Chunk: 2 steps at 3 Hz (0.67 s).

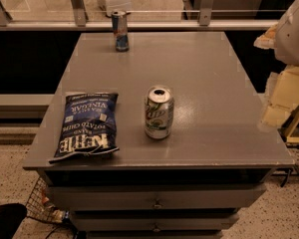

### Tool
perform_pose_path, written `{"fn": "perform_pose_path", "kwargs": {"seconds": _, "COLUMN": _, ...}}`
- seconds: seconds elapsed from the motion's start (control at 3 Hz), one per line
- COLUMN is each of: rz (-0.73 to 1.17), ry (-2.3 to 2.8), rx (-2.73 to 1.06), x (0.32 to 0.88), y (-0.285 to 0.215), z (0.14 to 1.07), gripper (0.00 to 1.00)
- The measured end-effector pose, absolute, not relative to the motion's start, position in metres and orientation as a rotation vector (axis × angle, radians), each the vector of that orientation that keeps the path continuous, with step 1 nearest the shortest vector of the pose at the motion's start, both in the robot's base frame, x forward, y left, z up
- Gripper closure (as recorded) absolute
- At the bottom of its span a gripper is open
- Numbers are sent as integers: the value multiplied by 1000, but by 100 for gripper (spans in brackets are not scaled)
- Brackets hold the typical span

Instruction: Knock redbull can over

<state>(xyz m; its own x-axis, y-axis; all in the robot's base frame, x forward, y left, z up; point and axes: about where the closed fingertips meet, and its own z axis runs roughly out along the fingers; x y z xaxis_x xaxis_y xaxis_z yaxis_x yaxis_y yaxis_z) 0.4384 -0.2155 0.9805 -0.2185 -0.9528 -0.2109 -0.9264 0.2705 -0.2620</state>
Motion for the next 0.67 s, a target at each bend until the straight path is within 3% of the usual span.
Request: {"fn": "perform_pose_path", "kwargs": {"seconds": 0.67, "rz": -130, "ry": 2210, "rx": -1698, "x": 442, "y": -216, "z": 983, "gripper": 0}}
